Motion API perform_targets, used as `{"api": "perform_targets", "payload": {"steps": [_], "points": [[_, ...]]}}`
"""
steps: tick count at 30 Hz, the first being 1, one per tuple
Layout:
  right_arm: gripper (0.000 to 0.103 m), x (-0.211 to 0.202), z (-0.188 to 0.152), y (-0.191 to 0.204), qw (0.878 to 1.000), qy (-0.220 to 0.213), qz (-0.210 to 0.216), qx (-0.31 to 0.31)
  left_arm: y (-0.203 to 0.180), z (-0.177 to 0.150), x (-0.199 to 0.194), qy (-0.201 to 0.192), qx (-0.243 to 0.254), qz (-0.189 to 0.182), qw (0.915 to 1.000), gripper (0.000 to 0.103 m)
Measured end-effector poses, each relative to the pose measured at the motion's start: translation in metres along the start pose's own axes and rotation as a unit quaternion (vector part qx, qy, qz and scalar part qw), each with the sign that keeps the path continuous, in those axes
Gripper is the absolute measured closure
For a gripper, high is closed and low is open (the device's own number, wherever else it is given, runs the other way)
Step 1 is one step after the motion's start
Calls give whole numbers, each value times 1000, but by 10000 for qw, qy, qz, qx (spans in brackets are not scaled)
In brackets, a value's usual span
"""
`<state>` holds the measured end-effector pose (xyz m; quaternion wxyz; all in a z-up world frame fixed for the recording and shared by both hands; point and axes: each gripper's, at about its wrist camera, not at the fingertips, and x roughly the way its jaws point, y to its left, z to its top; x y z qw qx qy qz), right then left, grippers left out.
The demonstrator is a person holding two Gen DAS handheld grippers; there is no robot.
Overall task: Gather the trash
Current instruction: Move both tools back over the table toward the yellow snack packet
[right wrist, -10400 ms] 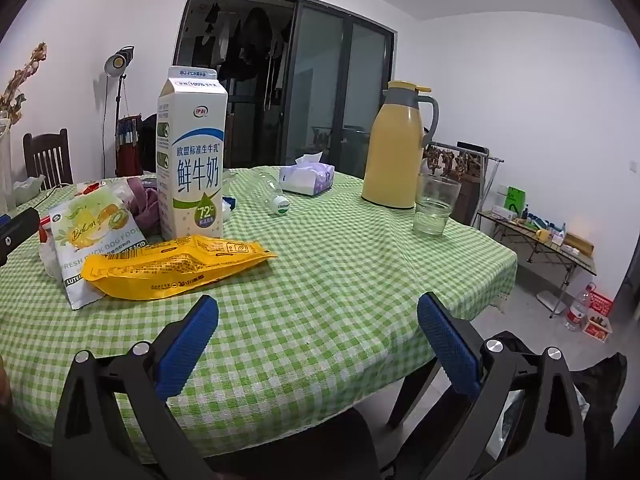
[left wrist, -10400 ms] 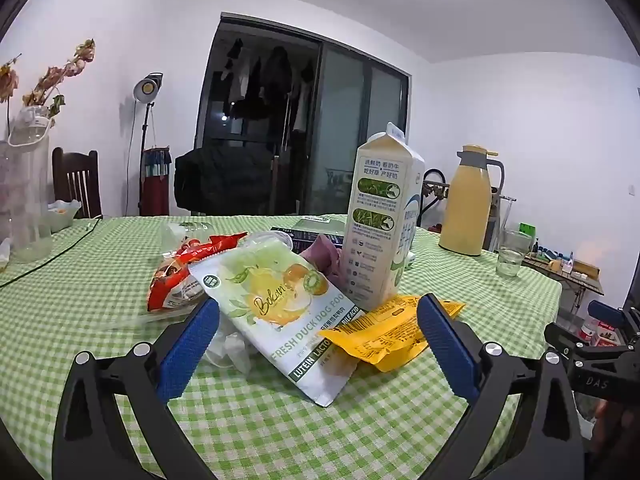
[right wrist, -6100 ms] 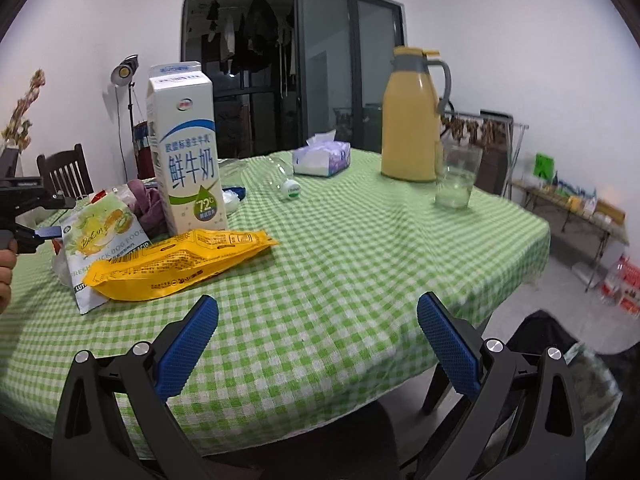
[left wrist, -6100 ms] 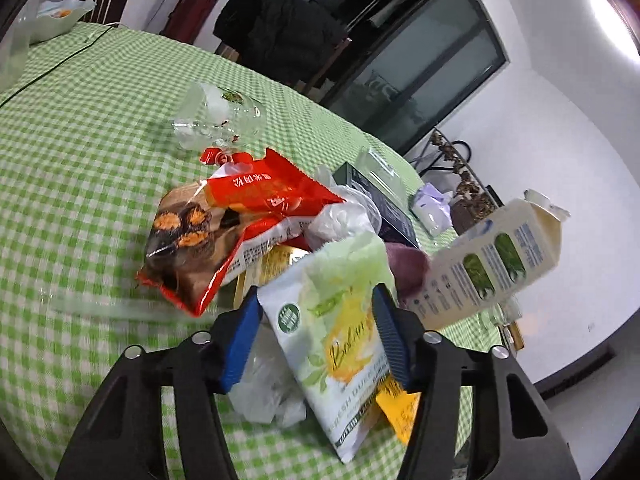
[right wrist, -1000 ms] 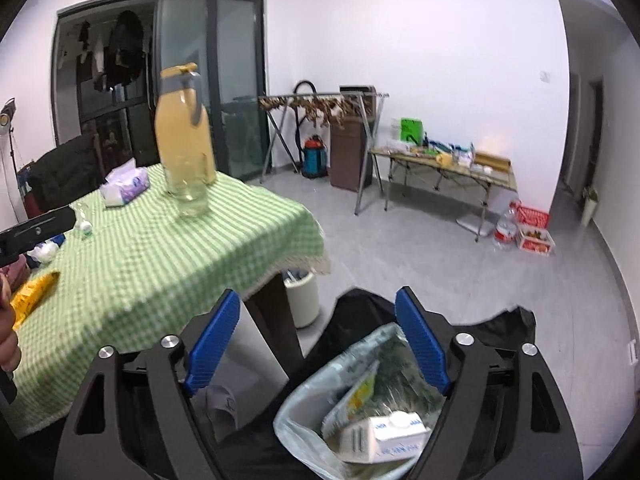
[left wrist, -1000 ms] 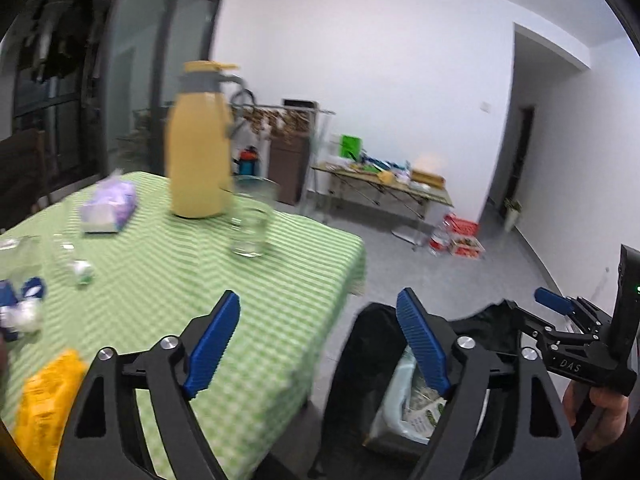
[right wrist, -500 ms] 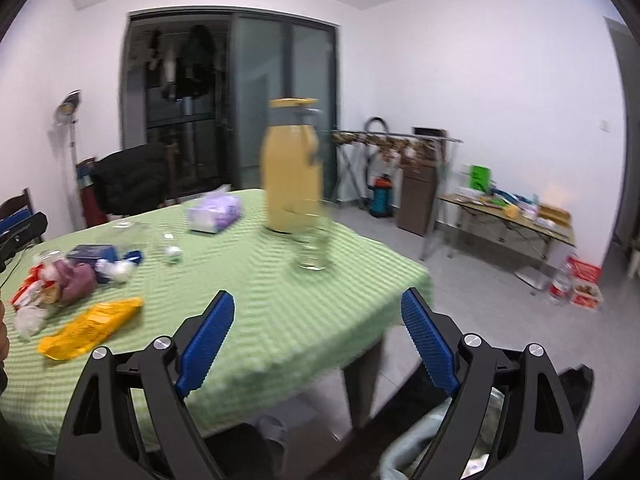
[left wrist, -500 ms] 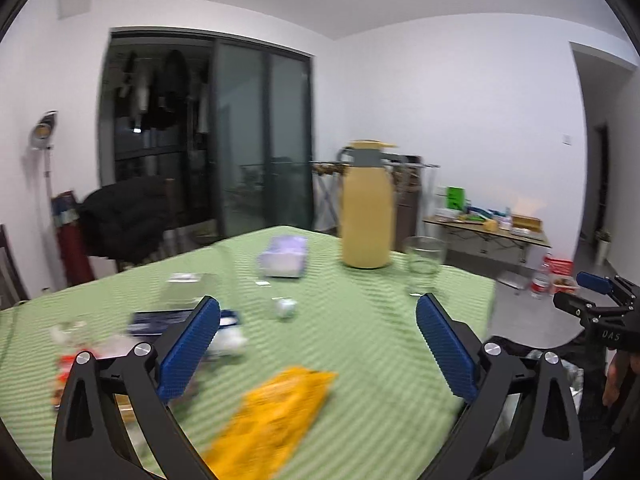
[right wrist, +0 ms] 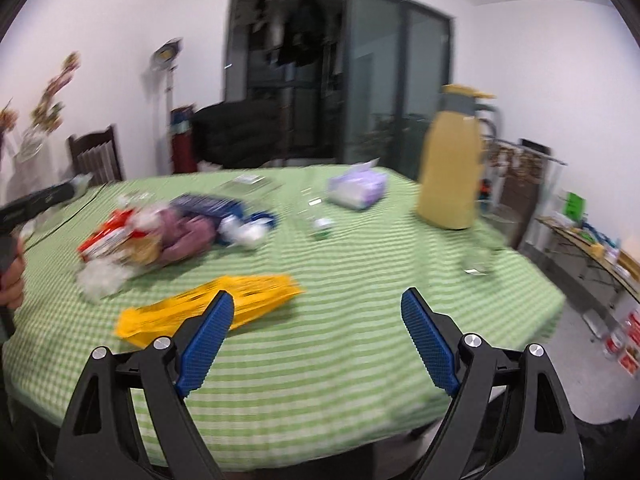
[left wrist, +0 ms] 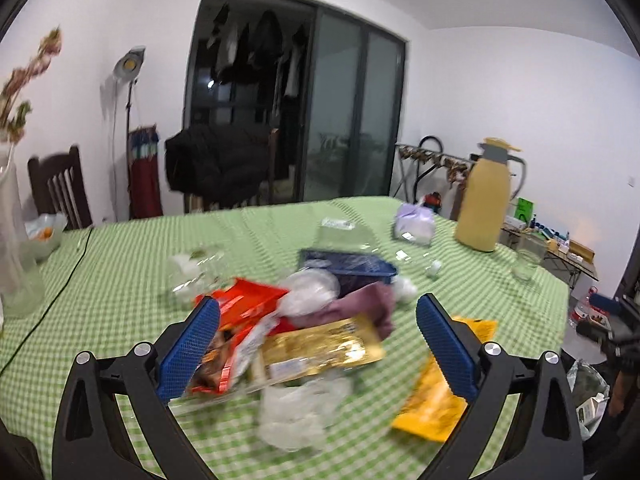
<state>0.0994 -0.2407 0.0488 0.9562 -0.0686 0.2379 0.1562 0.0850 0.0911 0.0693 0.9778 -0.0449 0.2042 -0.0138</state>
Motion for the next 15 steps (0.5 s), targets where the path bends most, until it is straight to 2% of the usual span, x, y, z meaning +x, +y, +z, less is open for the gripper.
{"api": "perform_targets", "payload": {"steps": [4, 7, 12, 15], "points": [[21, 22, -7, 43, 9982, 279, 330, -411, 36, -11, 15, 317, -497, -18, 9983, 8], [21, 42, -13, 77, 9938, 521, 490, -848, 55, -23, 24, 389, -816, -87, 9959, 8], [21, 64, -27, 116, 9846, 828, 630, -1403, 64, -27, 34, 529, -961, -176, 9938, 8], [21, 65, -29, 127, 9816, 813, 685, -1583, 66, -28, 36, 593, -993, -137, 9932, 8]]}}
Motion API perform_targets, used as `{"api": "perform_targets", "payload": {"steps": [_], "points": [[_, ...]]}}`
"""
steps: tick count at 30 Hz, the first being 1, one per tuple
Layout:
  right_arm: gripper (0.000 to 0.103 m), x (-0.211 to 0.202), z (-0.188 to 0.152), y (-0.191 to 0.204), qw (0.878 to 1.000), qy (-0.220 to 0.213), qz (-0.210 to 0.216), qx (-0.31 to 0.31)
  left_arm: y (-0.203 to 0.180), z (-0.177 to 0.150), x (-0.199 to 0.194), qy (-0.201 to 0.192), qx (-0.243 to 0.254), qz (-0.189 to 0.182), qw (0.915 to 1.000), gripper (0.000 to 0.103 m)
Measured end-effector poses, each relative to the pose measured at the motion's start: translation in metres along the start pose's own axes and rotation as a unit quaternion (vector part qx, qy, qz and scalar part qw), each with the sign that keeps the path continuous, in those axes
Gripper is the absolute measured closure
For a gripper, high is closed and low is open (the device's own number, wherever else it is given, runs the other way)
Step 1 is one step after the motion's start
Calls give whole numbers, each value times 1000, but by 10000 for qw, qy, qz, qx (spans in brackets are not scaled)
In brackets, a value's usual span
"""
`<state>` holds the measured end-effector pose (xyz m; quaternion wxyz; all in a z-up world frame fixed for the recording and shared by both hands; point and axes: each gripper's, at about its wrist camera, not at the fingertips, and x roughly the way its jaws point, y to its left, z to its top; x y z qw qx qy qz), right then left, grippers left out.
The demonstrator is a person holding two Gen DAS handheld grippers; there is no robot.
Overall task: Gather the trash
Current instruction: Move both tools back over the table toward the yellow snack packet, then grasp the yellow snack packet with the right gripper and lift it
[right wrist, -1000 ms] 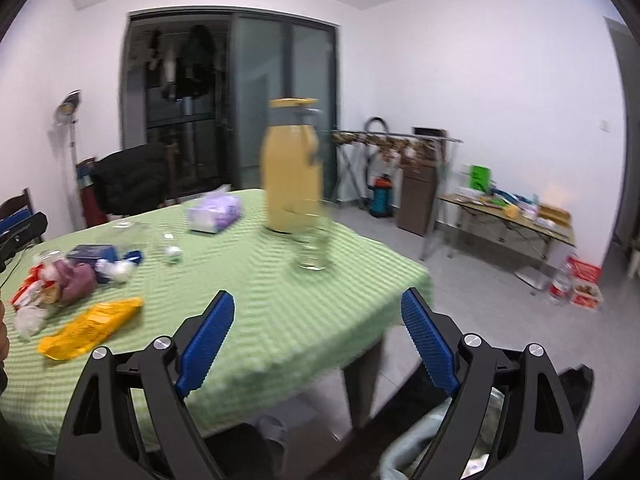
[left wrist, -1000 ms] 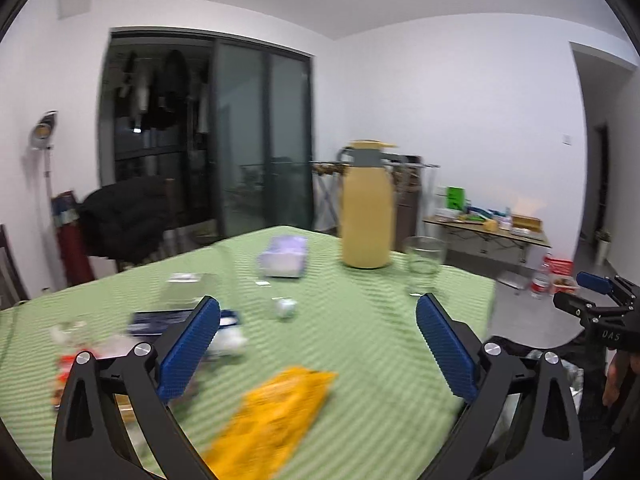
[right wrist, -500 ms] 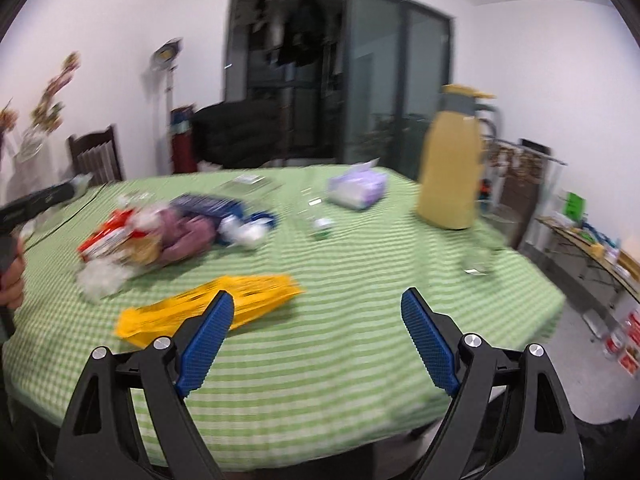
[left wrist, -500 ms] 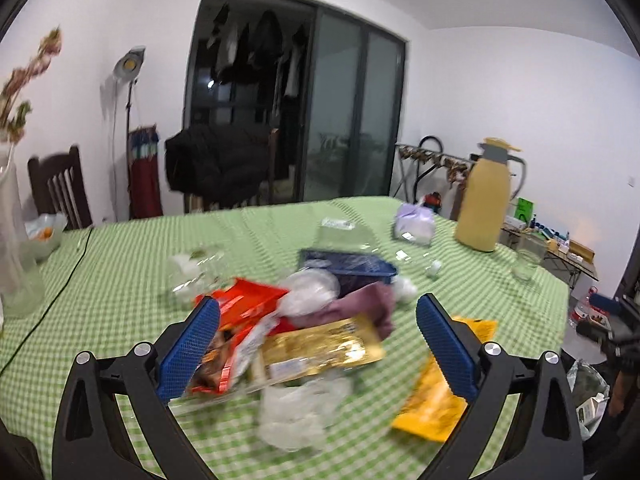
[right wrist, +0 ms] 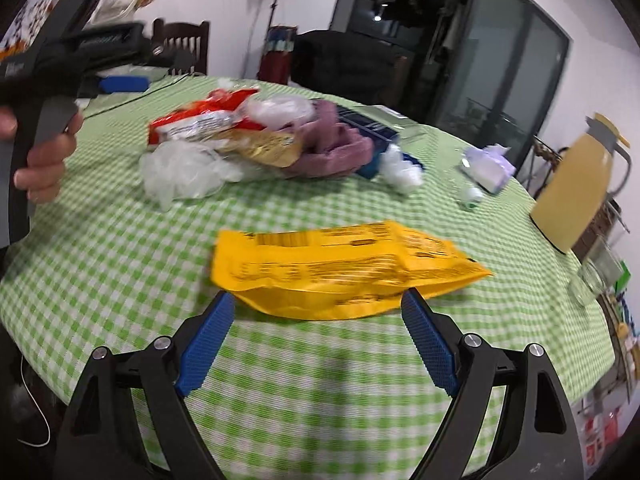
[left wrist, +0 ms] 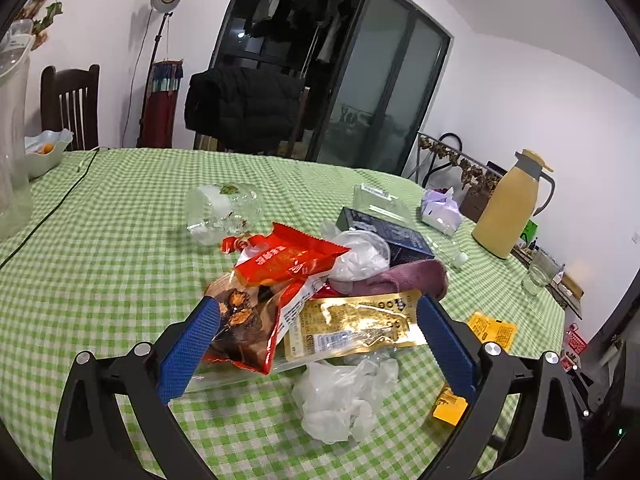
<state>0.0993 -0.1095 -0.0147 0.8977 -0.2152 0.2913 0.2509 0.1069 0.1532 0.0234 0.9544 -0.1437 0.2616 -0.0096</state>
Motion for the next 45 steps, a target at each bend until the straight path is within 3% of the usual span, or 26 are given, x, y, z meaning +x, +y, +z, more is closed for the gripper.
{"api": "perform_targets", "payload": {"steps": [7, 10, 12, 15, 19, 21, 25, 30, 34, 36, 40, 42, 45], "points": [[22, 15, 8, 23, 9978, 40, -241, -620, 8, 1, 2, 82, -195, 212, 9996, 8], [41, 22, 15, 23, 9969, 127, -216, -745, 11, 2, 3, 113, -266, 231, 9993, 8], [74, 27, 19, 16, 9980, 235, -79, -588, 13, 2, 3, 131, -330, 261, 9990, 8], [84, 22, 26, -1, 9996, 124, 37, -234, 18, 2, 5, 172, -451, 297, 9984, 8], [87, -2, 36, -23, 9996, -265, -87, 31, 23, 2, 6, 217, -575, 288, 9977, 8], [97, -22, 43, -40, 9982, -519, 11, 316, 23, 1, 8, 241, -583, 281, 9976, 8], [100, -59, 56, -77, 9921, -992, 29, 773, 24, 0, 13, 334, -620, 244, 9972, 8], [101, -93, 57, -128, 9772, -1469, 202, 1518, 32, 0, 15, 366, -772, 249, 9960, 8], [101, -113, 48, -164, 9625, -1728, 339, 2065, 35, 4, 7, 324, -1036, -100, 9940, 8], [101, -113, 42, -174, 9603, -1734, 164, 2181, 19, 7, -1, 245, -746, -397, 9961, 8], [101, -110, 26, -192, 9513, -1764, 226, 2517, -36, 7, -3, 271, 431, -374, 9980, 8], [100, -116, 22, -194, 9505, -1823, -66, 2515, -64, 0, 6, 465, 1082, -342, 9924, 8], [100, -120, 16, -202, 9477, -1841, -94, 2607, -109, -19, 33, 791, 2213, -65, 9720, 8]]}}
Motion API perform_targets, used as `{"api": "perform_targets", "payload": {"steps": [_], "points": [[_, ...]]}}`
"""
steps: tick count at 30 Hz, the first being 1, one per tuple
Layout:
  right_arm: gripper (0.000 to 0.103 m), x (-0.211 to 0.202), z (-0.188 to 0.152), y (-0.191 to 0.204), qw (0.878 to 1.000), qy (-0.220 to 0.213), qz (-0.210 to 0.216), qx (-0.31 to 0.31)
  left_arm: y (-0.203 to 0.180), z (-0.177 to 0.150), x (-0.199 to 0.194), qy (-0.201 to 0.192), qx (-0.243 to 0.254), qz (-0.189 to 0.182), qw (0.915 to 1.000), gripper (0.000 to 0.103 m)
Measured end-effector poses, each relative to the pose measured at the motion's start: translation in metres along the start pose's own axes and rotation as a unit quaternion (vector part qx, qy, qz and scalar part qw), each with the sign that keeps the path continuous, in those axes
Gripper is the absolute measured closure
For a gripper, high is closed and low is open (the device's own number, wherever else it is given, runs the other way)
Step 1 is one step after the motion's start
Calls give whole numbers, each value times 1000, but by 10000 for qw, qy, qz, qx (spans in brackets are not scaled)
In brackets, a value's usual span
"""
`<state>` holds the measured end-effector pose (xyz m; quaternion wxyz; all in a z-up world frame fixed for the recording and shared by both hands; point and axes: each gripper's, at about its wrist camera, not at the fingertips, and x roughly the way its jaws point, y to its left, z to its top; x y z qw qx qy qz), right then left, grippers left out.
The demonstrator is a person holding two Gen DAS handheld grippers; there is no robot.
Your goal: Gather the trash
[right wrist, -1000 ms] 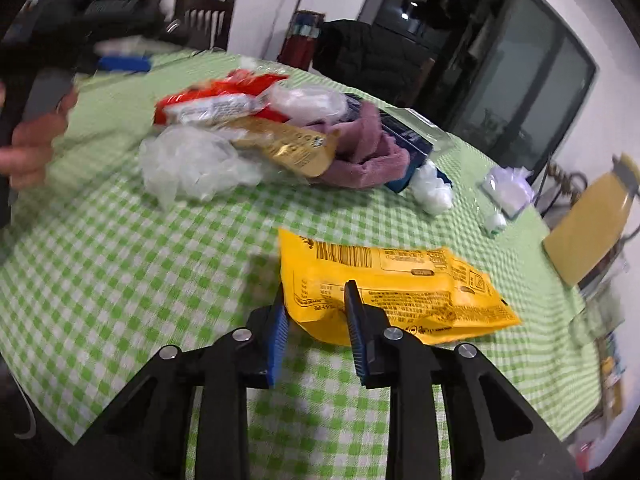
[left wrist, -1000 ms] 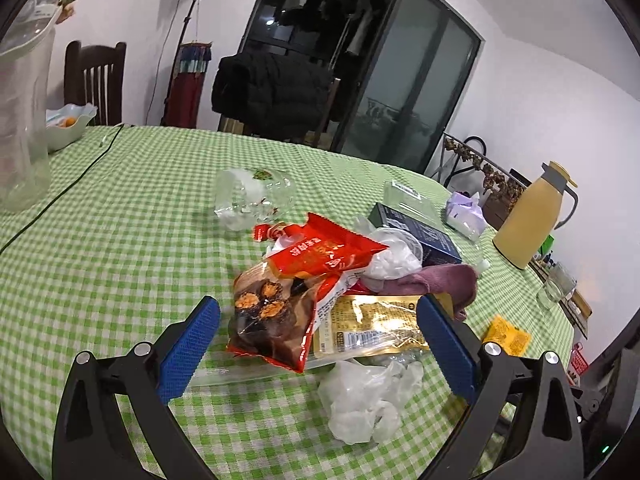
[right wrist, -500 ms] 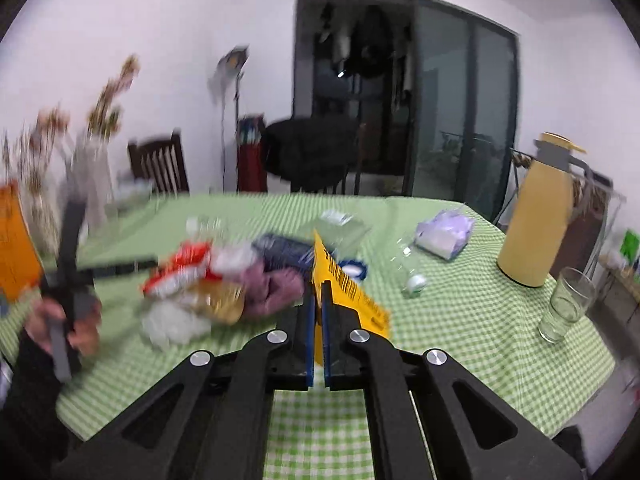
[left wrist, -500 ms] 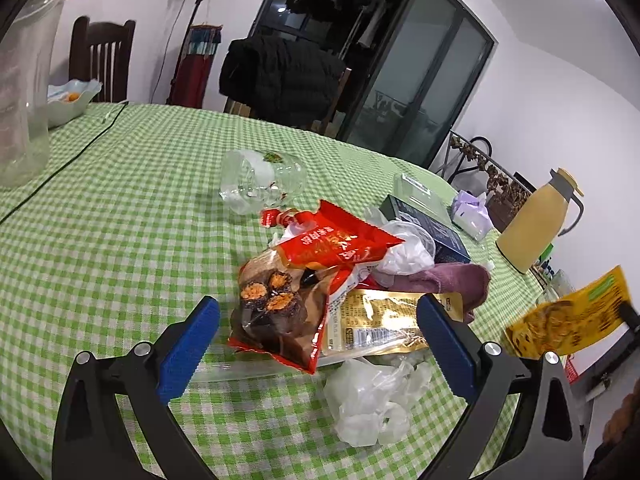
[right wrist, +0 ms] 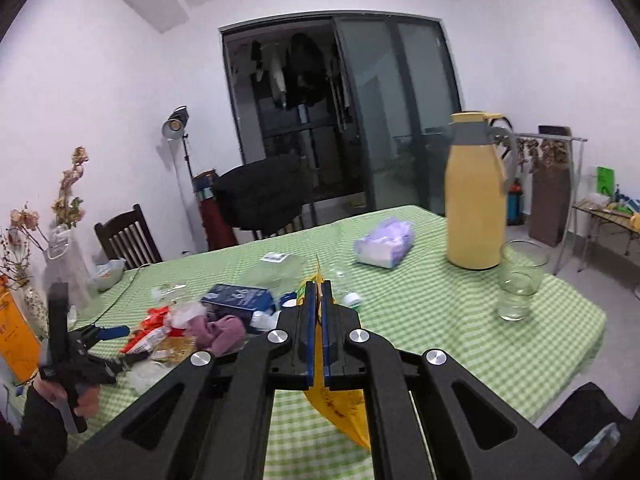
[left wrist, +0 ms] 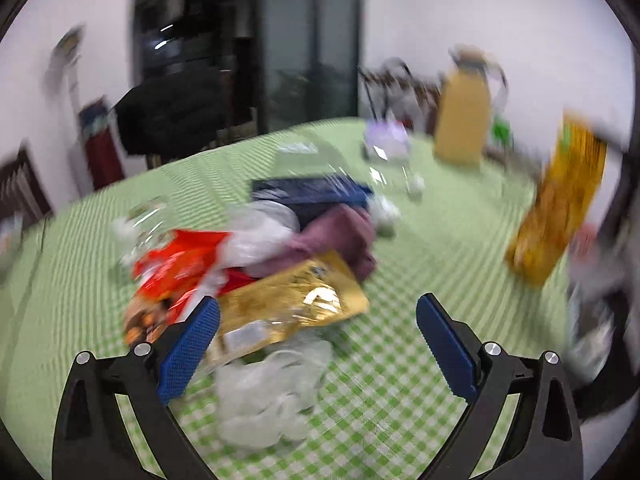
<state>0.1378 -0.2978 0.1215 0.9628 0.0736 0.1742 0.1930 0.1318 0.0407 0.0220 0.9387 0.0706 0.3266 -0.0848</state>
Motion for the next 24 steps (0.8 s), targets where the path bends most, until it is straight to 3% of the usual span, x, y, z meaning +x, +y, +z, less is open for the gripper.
{"api": "perform_targets", "payload": {"steps": [3, 5, 6, 9, 12, 18, 20, 21, 23, 24], "points": [[100, -3, 0, -5, 10000, -32, -40, 4, -21, 5, 22, 194, 587, 134, 9980, 19], [100, -6, -2, -6, 10000, -58, -37, -5, -20, 9, 43, 470, 588, 251, 9968, 36], [100, -7, -2, -7, 10000, -66, -28, -11, -18, 10, 51, 608, 495, 298, 9965, 39], [100, -9, -3, -10, 10000, -68, 57, 6, -7, 13, 74, 1015, 269, 495, 9932, 40], [100, -10, -4, -13, 9999, -94, 81, 41, -14, 11, 87, 1242, 590, 739, 9877, 40], [100, -13, -4, -14, 9999, -122, 104, 46, -19, 13, 92, 1322, 708, 772, 9857, 39], [100, -15, -4, -15, 9999, -123, 106, 46, -15, 16, 91, 1333, 535, 732, 9869, 64], [100, -15, -4, -16, 9999, -126, 91, 46, -14, 16, 88, 1343, 505, 670, 9874, 69], [100, -17, -3, -17, 9999, -132, 53, 39, -14, 20, 74, 1233, 574, 573, 9890, 88], [100, -17, -4, -17, 9999, -134, 46, 40, -13, 23, 67, 1172, 628, 594, 9893, 91]]}}
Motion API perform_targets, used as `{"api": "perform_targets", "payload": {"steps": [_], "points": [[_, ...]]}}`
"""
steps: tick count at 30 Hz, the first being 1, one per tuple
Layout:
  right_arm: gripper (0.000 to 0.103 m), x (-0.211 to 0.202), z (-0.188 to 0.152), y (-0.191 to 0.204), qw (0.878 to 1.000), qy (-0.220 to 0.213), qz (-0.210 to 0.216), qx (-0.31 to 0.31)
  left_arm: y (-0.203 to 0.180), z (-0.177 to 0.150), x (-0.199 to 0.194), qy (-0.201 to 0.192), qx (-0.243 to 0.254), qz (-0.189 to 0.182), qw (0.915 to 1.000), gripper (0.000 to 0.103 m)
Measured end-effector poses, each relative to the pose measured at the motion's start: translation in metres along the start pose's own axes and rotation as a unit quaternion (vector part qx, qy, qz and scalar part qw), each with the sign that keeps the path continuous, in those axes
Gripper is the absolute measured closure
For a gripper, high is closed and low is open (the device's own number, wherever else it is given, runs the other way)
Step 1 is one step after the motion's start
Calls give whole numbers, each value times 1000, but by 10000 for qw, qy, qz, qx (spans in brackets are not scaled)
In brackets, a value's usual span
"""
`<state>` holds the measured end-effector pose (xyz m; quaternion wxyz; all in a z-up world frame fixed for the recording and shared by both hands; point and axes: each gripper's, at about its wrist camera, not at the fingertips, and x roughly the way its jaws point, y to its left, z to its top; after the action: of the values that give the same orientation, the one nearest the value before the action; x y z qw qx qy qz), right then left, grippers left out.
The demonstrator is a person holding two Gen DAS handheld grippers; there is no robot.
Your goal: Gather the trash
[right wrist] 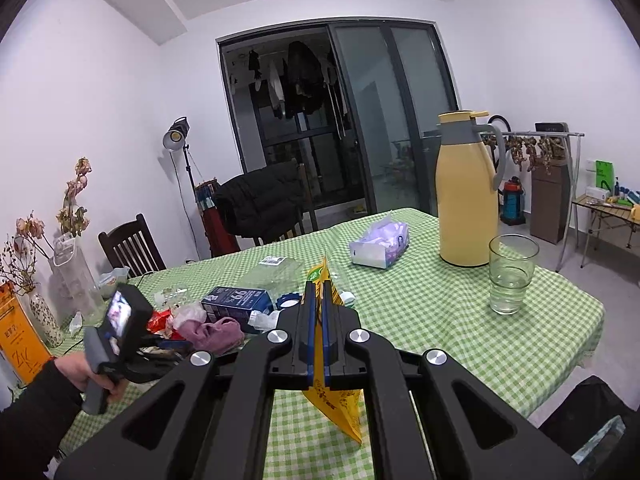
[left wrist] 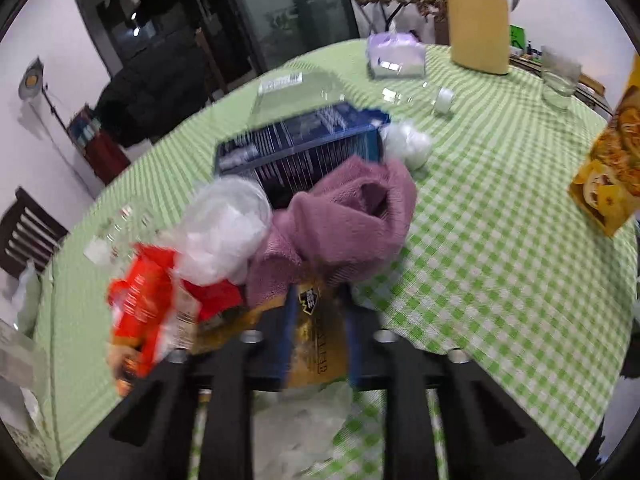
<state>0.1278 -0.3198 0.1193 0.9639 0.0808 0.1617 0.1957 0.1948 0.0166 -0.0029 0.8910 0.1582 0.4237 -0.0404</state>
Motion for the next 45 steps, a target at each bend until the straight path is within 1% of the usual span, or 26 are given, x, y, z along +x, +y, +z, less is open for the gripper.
{"api": "perform_targets", "payload": {"steps": [1, 2, 3, 4, 6, 8, 10, 12, 16, 20, 24, 27, 29, 31, 34, 36, 39, 40, 41, 43, 45], "points": [[100, -1, 0, -1, 10000, -3, -5, -5, 3, 1, -6, -57, -9, -12, 10000, 97], [100, -1, -1, -1, 10000, -7, -13, -8, 8, 2, -14, -130, -65, -35, 9999, 101], [100, -1, -1, -1, 10000, -14, -27, -7, 12, 5, -19, -177, -124, -20, 9998, 102], [100, -1, -1, -2, 10000, -17, -29, -5, 19, 7, -26, -239, -223, -21, 9995, 102], [100, -1, -1, -3, 10000, -24, -36, 21, 31, 10, -41, -380, -352, -140, 9986, 102], [100, -1, 0, -4, 10000, -28, -26, 28, 48, 14, -58, -576, -601, -247, 9962, 103], [100, -1, 0, -3, 10000, -33, -24, 26, 58, 19, -63, -670, -771, -321, 9943, 103], [100, -1, -1, -3, 10000, -43, -24, 11, 66, 23, -66, -725, -1005, -291, 9919, 103], [100, -1, 0, -2, 10000, -19, -18, -9, 77, 27, -78, -925, -1427, -557, 9839, 103], [100, -1, 4, -3, 10000, 0, 16, -18, 73, 39, -103, -1289, -1488, -635, 9784, 103], [101, -10, 13, -2, 9998, -164, -43, -104, 69, 51, -125, -1595, -1495, -631, 9738, 103], [101, -20, 20, -6, 9994, -291, -121, -134, 68, 60, -142, -1857, -1605, -844, 9657, 103], [101, -27, 24, -12, 9991, -355, -189, -151, 66, 66, -151, -1994, -1724, -1069, 9587, 103], [101, -33, 26, -20, 9988, -395, -248, -118, 65, 71, -158, -2127, -1828, -1213, 9522, 103], [101, -41, 25, -34, 9984, -443, -361, -23, 60, 81, -158, -2105, -1905, -1348, 9493, 103], [101, -46, 24, -43, 9981, -461, -404, 74, 56, 87, -156, -2120, -1862, -1372, 9495, 103], [101, -55, 20, -59, 9975, -473, -491, 209, 45, 96, -151, -2116, -1777, -1236, 9531, 103], [101, -57, 18, -64, 9974, -462, -491, 266, 41, 100, -146, -2092, -1808, -1239, 9530, 103], [101, -58, 16, -68, 9973, -455, -486, 308, 39, 102, -141, -2027, -1831, -1282, 9534, 103], [101, -59, 11, -75, 9971, -440, -474, 403, 29, 110, -121, -1749, -1816, -1458, 9566, 103], [101, -58, 6, -78, 9971, -404, -454, 463, 18, 118, -97, -1541, -1826, -1372, 9613, 103]]}}
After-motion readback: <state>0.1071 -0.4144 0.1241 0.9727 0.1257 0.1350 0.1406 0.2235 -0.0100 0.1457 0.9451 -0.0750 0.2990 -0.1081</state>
